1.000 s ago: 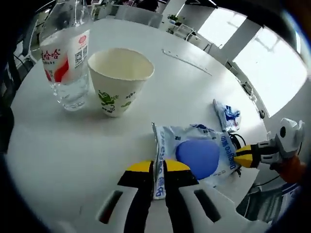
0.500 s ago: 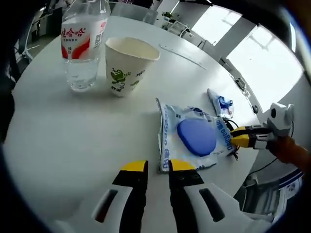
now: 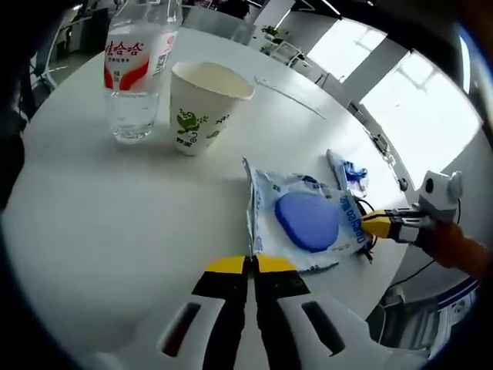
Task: Arrange the tabletop items into an orderly group along one side of the table until the central work area is clear of visible clutter.
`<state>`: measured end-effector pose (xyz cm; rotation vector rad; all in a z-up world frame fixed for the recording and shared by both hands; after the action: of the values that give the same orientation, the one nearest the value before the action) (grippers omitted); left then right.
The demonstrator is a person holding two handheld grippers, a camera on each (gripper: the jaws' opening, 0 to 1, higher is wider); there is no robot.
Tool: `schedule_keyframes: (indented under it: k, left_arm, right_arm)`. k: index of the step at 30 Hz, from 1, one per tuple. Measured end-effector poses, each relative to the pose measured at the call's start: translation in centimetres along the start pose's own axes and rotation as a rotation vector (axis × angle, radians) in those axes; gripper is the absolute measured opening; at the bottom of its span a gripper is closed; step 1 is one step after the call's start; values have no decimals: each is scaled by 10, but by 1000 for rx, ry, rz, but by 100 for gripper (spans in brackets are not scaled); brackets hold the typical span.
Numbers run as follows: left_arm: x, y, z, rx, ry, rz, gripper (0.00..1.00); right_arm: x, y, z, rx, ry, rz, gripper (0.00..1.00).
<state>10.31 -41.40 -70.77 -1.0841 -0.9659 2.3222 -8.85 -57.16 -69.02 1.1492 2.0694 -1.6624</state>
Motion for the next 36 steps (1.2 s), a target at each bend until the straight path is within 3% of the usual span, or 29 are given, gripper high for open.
schedule_keyframes:
  k: [11, 17, 29, 36]
  left_arm:
    - [-34, 9, 12, 13, -34, 77, 0]
    - [-42, 19, 14, 10, -71, 98, 0]
    - [-57, 23, 12, -12, -108, 132, 0]
    - [-59, 26, 5, -35, -126, 134, 0]
  right_arm:
    - [-35, -8, 11, 11, -58, 52, 0]
    - [-49, -9, 18, 21, -84, 60, 0]
    - [-68, 3, 22, 30, -93, 72, 0]
    - [-66, 20, 25, 23, -86, 51, 0]
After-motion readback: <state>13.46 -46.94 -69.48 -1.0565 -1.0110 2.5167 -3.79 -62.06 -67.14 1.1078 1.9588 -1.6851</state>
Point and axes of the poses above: the point that each gripper's makers call its tool centre point, and the gripper's own axes: y roughly forward along the fingers, z roughly to its right, x roughly out of its underside, the point moved 6 cm from there along -y, roughly backward along the fingers, and after that the axes turned 2 degrees about -x, right-handed, at the moved point
